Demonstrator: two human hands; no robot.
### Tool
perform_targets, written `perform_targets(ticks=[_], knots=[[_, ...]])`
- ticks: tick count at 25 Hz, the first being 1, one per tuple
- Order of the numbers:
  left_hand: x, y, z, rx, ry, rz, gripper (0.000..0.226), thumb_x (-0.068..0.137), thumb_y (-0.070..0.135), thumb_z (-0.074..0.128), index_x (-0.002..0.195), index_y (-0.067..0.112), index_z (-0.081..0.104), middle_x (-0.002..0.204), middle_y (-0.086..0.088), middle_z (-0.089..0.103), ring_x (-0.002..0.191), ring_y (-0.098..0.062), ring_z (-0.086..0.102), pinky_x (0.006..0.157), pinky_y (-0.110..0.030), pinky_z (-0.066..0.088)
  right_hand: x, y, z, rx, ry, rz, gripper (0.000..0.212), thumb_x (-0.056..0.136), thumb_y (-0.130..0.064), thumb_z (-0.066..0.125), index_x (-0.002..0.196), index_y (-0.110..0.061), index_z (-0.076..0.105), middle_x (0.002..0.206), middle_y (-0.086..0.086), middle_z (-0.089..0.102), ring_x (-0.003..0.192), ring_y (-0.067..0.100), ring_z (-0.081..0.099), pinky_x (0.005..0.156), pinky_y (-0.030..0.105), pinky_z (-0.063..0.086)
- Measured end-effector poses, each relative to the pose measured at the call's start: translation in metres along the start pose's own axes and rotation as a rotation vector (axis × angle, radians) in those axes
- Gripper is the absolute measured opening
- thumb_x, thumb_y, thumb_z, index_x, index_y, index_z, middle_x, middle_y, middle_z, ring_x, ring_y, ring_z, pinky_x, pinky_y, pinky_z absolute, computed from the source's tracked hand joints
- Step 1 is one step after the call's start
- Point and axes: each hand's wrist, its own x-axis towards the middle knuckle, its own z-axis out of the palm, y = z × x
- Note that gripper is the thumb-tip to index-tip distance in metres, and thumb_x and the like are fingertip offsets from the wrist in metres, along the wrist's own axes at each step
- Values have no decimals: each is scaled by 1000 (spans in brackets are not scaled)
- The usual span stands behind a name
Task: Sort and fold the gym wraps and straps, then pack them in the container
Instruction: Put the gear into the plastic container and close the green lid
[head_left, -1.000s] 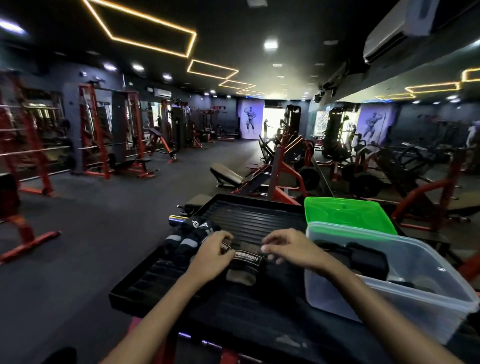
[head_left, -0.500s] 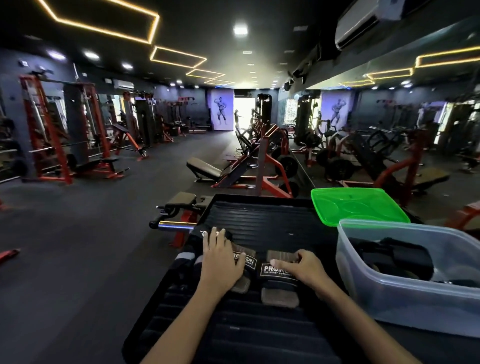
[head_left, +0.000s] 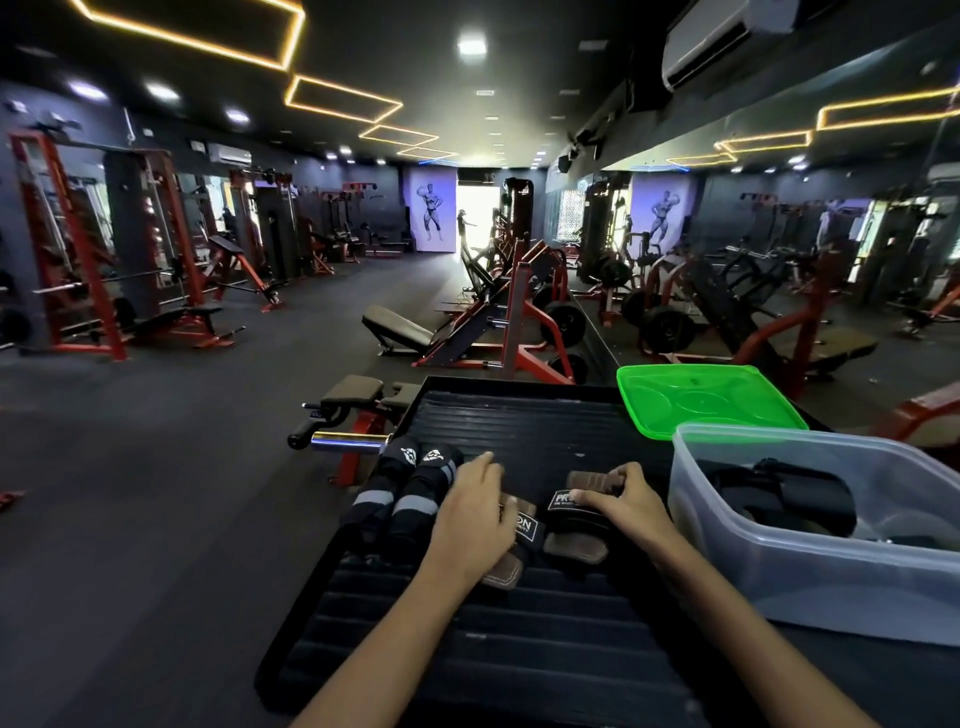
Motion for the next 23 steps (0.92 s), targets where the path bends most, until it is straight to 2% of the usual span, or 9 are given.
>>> perform_targets(ticks=[2, 4, 8, 11, 13, 15, 17, 19, 23], knots=[[1, 0, -3, 213, -69, -132, 41, 97, 39, 38, 119, 6, 48, 127, -9, 52, 118, -23, 48, 96, -30, 39, 1, 0, 0, 178, -78, 38, 54, 71, -21, 79, 108, -9, 42, 103, 5, 55, 92, 18, 54, 78, 28, 41], [-2, 2, -6, 279, -126, -149, 42, 96, 46, 36, 109, 8, 48, 114, -9, 58, 105, -23, 55, 84, -33, 44, 2, 3, -1, 319, -171, 63, 60, 67, -9, 81, 112, -9, 40, 106, 6, 56, 96, 18, 57, 87, 30, 46], [-3, -2, -10, 25, -119, -240, 49, 82, 55, 57, 101, 11, 49, 106, -5, 56, 99, -23, 55, 80, -33, 45, 1, 4, -4, 386, -267, 12, 40, 65, 5, 77, 101, -3, 63, 103, 17, 68, 87, 22, 64, 89, 34, 49], [2, -5, -14, -250, -131, -411, 62, 63, 57, 76, 99, 13, 51, 104, 1, 55, 99, -17, 54, 81, -30, 45, -3, 2, -3, 317, -203, -91, 31, 67, -2, 79, 94, -13, 68, 99, 12, 71, 91, 24, 66, 88, 34, 51], [3, -3, -18, -341, -201, -487, 67, 58, 54, 81, 103, 13, 53, 102, 5, 55, 98, -12, 54, 78, -25, 43, -10, -4, -2, 211, -134, -182, 35, 66, -8, 81, 97, -16, 66, 96, 4, 71, 93, 22, 66, 87, 27, 50], [2, 3, -24, -392, -214, -488, 49, 59, 47, 84, 90, 18, 61, 89, 8, 61, 85, -7, 58, 68, -19, 44, -23, -15, -9, 65, -85, -307, 39, 66, -10, 82, 101, -13, 64, 92, -4, 67, 86, 11, 62, 76, 7, 44], [1, 12, -33, -403, -141, -447, 35, 60, 39, 86, 79, 22, 62, 77, 12, 60, 71, 1, 55, 56, -10, 39, -41, -27, -21, -31, -56, -438, 42, 67, -10, 80, 104, -12, 60, 87, -10, 62, 79, 2, 56, 68, 0, 37], [2, 30, -43, -424, -31, -394, 32, 62, 35, 85, 77, 26, 58, 74, 14, 59, 69, 2, 55, 51, -7, 37, -56, -33, -42, -58, -24, -549, 44, 68, -11, 80, 105, -14, 56, 88, -12, 62, 80, 1, 56, 72, 2, 39], [15, 87, -60, -658, 207, -299, 33, 63, 30, 85, 82, 29, 58, 81, 13, 66, 76, 0, 62, 65, -11, 46, -68, -39, -110, -12, 92, -646, 47, 67, -8, 81, 106, -16, 56, 89, -17, 60, 83, -4, 53, 74, 1, 38]])
